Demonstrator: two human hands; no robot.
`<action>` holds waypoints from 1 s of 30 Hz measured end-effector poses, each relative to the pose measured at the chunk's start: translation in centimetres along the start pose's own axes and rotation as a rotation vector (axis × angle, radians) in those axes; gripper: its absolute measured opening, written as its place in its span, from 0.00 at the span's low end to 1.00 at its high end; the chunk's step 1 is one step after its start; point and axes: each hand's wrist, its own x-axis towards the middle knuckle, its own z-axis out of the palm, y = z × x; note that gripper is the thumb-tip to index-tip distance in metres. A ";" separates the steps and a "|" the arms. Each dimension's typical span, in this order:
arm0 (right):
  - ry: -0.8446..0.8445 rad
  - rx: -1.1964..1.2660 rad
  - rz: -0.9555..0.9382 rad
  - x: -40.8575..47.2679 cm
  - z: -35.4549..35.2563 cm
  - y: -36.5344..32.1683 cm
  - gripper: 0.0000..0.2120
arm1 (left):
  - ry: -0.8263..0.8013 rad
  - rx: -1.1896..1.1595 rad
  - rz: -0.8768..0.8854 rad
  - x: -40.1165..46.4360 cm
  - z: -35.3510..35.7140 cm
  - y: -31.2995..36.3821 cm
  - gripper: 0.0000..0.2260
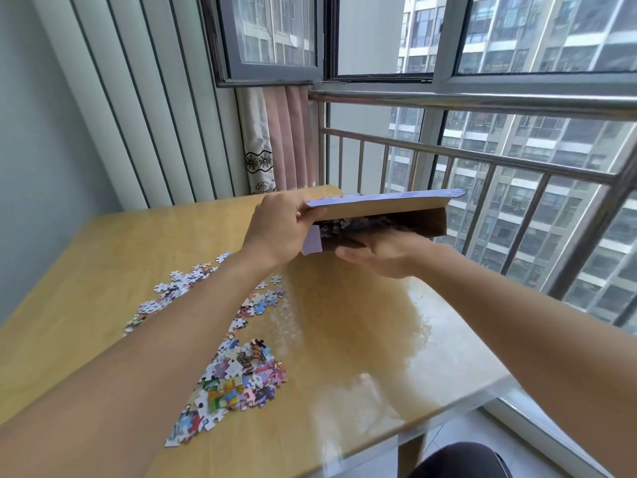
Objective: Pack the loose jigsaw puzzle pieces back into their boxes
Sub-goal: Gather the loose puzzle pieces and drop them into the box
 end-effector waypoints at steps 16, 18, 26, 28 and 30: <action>0.545 -0.187 -0.092 -1.0 0.1 1.9 0.11 | 0.082 -0.120 -0.060 -0.2 -0.7 -0.9 0.07; 0.702 -0.162 -0.128 -0.9 -0.5 1.8 0.09 | 0.191 -0.165 -0.075 0.5 -1.4 -0.4 0.07; 0.675 -0.200 -0.073 -0.8 -2.3 0.6 0.11 | 0.218 -0.132 -0.083 1.5 -2.4 -0.4 0.07; 0.582 -0.223 -0.054 -0.9 -2.0 0.5 0.12 | 0.187 -0.132 -0.098 1.1 -1.9 -0.5 0.07; 0.505 -0.212 -0.074 -1.2 -1.7 0.3 0.09 | 0.119 -0.149 -0.144 0.7 -1.3 -0.9 0.06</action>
